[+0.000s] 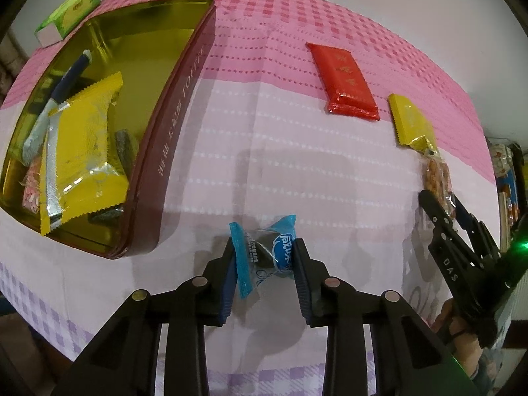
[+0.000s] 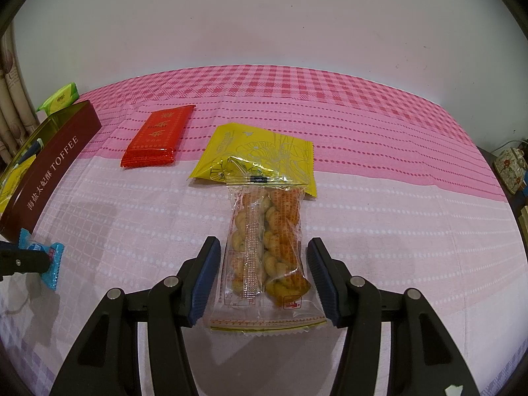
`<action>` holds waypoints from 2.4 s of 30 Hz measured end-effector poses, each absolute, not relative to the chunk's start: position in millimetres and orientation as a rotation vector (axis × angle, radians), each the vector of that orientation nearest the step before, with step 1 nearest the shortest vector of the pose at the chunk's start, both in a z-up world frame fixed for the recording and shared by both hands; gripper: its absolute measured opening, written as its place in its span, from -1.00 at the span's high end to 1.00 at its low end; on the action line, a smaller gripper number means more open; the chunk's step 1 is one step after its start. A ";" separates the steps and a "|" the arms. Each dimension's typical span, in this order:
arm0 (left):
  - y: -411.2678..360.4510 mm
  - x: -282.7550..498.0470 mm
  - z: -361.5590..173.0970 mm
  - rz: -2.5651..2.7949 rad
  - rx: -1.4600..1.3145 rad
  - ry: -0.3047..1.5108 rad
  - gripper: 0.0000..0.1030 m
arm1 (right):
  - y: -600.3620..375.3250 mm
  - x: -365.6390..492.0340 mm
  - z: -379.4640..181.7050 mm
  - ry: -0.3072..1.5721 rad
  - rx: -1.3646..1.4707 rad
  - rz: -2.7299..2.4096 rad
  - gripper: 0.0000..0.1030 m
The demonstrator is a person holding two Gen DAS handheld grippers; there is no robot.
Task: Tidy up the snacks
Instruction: 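Carry the blue candy into the gold tin and open the left tool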
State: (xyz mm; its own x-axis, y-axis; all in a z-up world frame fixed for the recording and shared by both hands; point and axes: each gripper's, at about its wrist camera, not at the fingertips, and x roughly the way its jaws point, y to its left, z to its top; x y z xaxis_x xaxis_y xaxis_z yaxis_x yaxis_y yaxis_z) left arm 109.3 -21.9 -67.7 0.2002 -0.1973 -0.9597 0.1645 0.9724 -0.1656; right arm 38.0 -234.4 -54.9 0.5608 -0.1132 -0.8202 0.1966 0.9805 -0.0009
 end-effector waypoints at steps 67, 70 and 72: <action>155.2 140.7 -26.0 -0.012 0.055 1.097 -0.22 | -223.8 42.5 -50.1 0.985 0.083 -0.201 0.29; 156.8 138.9 -21.6 -0.017 0.039 1.082 -0.31 | -219.6 42.2 -48.7 0.999 0.077 -0.221 0.29; 157.2 138.0 -19.6 -0.021 0.035 1.078 -0.33 | -218.1 40.5 -46.0 0.997 0.085 -0.232 0.29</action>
